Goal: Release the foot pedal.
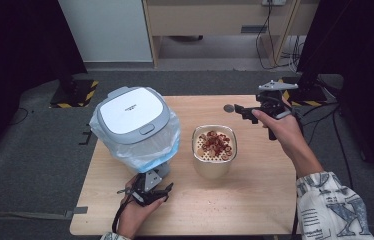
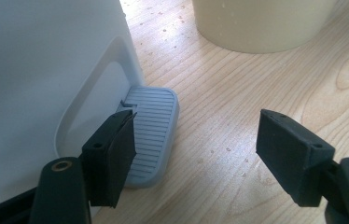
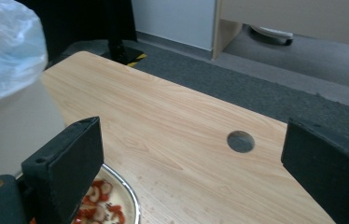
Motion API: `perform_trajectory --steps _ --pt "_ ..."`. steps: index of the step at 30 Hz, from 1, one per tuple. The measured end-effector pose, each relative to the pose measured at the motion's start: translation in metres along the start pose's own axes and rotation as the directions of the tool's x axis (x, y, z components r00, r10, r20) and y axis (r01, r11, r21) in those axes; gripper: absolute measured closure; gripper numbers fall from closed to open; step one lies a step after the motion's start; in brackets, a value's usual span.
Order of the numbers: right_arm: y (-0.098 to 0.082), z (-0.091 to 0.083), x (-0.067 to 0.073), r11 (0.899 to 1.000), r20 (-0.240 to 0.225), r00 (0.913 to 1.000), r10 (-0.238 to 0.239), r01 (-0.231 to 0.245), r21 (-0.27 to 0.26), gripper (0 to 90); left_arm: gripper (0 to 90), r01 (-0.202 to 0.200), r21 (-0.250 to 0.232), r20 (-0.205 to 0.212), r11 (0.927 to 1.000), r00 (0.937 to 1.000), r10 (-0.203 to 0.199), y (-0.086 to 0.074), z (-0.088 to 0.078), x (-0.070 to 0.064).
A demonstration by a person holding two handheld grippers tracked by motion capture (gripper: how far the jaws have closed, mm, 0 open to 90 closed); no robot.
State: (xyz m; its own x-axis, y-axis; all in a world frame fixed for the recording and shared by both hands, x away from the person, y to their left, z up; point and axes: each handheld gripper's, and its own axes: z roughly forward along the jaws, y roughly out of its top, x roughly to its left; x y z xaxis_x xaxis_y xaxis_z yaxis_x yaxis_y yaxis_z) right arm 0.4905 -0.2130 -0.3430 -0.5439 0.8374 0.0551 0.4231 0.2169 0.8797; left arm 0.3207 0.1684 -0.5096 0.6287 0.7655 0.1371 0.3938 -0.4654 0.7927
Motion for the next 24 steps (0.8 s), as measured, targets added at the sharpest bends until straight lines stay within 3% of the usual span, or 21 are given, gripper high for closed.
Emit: perform_trajectory --steps 9,24 --pt "-0.021 -0.011 -0.013 1.000 0.070 0.9975 0.013 -0.012 -0.008 6.7 26.5 -0.007 0.003 0.003 1.0000 1.0000 0.007 0.000 0.001 0.000" --pt "-0.062 -0.021 -0.022 1.000 0.104 0.9942 0.027 -0.027 0.001 7.0 26.1 -0.012 0.006 0.006 0.9999 0.9999 0.012 0.000 0.002 -0.001"
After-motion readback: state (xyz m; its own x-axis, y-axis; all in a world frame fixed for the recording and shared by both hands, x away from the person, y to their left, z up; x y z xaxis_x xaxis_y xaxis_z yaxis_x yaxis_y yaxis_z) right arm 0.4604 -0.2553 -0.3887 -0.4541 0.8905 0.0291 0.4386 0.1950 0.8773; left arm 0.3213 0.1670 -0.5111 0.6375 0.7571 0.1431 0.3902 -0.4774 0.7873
